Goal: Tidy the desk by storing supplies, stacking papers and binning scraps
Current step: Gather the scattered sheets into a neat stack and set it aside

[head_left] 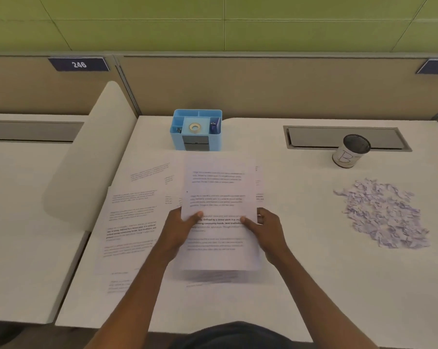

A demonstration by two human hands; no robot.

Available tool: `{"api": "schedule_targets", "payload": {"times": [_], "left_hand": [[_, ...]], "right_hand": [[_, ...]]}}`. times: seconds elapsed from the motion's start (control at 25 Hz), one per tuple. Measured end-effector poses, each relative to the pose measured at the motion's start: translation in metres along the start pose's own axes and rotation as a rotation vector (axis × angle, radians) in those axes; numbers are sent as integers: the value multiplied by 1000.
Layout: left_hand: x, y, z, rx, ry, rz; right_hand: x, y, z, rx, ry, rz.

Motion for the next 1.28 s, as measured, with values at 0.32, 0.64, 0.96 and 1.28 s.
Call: {"api": "schedule_targets", "payload": {"times": [0.32, 0.64, 0.96, 1.28], "left_hand": [[73, -43, -128, -183, -30, -248], [99, -44, -153, -242, -75, -294], [112, -46, -152, -282, -116, -344], [105, -42, -143, -246, -127, -348]], "right_hand": [[-37, 1, 49, -290, -778, -77], [-53, 3, 77, -441, -1161, 103], [-51, 12, 74, -388, -1047, 278], [-42, 8, 76, -346, -905, 230]]}}
Point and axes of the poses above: each hand's wrist, its own y-axis towards the middle knuckle, its own z-axis out of the palm, x = y × z, the point moved 8 cm from there along y, towards the middle knuckle, and after that the axes turned 9 degrees about z, right-handed, at the moved point
